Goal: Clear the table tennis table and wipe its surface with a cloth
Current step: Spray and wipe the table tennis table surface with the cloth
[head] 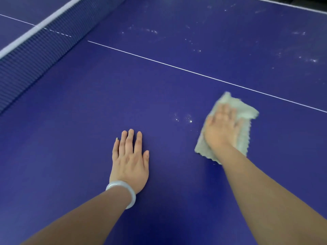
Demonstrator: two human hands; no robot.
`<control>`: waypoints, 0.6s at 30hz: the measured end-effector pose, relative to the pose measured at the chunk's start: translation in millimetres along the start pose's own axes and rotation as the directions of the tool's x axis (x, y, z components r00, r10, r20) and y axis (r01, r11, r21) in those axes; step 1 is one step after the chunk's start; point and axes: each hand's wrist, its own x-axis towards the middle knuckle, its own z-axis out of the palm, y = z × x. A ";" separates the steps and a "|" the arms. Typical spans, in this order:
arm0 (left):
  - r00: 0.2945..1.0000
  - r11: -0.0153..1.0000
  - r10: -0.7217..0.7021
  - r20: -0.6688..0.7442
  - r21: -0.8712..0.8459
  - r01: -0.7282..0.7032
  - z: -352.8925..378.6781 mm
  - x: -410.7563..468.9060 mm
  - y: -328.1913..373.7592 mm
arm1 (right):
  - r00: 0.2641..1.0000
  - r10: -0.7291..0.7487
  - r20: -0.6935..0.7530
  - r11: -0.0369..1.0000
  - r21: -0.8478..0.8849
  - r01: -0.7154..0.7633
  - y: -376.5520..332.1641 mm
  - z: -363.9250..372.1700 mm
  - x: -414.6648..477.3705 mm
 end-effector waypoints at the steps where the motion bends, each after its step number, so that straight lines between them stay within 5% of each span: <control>1: 1.000 1.000 -0.001 -0.001 0.004 0.001 0.5 -0.3 0.1 | 0.985 -0.169 0.029 0.985 -0.013 0.169 -13.5 3.1 -2.0; 4: 1.000 1.000 -0.004 -0.011 0.008 0.005 0.7 0.4 0.0 | 0.850 -0.509 0.134 0.853 -0.054 0.519 -12.7 2.3 -12.5; 12: 1.000 0.999 0.002 -0.009 0.032 -0.001 -2.1 0.4 1.4 | 0.980 -0.194 0.048 0.980 -0.037 0.195 21.9 -14.1 65.3; 15: 1.000 1.000 -0.002 0.002 0.030 0.002 -1.1 0.0 1.0 | 0.953 -0.286 0.103 0.956 -0.032 0.291 -27.7 -5.6 103.5; 18: 1.000 1.000 -0.009 0.002 0.016 0.009 0.6 0.5 0.8 | 0.839 -0.512 0.184 0.850 -0.037 0.526 -76.7 0.7 110.5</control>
